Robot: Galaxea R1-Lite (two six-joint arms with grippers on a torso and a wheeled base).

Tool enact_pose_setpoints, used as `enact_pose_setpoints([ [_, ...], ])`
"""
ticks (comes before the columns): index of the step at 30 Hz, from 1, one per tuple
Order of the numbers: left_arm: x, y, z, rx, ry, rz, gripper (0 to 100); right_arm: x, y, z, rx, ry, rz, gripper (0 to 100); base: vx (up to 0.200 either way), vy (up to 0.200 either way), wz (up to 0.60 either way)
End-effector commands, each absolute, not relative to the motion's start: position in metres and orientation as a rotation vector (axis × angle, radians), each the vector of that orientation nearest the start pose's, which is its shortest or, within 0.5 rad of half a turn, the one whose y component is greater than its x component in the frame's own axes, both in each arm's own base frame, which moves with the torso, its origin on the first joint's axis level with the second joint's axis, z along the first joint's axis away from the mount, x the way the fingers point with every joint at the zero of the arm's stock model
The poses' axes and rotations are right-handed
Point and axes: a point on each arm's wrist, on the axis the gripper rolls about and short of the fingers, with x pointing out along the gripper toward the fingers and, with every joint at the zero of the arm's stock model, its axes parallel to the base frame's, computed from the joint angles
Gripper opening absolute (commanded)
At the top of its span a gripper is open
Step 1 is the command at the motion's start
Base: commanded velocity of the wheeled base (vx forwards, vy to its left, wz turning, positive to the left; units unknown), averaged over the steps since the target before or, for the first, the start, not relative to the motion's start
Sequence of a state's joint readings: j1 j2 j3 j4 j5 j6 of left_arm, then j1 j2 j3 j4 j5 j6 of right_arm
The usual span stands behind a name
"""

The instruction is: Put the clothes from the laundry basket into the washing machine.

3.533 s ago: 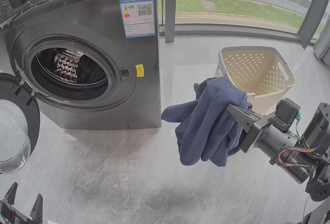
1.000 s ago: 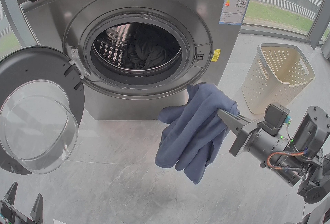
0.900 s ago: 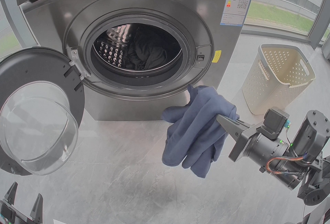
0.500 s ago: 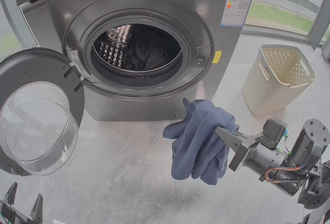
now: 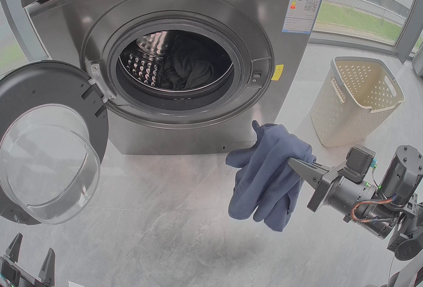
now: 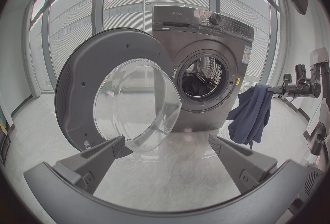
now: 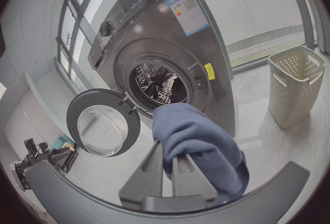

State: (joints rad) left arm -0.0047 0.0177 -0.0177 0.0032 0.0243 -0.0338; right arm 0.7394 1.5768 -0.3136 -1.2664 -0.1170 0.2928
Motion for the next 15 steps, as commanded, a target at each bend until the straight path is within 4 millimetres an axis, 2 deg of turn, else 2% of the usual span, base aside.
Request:
enact_pose_setpoints([
  [1,-0.023,0.001,0.076,-0.034,0.003,0.020,100,0.169,0.151,0.160,0.288,0.071,0.627,0,0.000,0.200,0.00],
  [13,-0.023,0.001,0.076,-0.032,0.001,0.020,100,0.161,0.161,0.164,0.259,0.033,0.684,0,0.000,0.200,0.00],
  [15,-0.023,0.001,0.076,-0.032,0.001,0.020,100,0.159,0.163,0.164,0.253,0.028,0.690,0,0.000,0.000,0.00],
])
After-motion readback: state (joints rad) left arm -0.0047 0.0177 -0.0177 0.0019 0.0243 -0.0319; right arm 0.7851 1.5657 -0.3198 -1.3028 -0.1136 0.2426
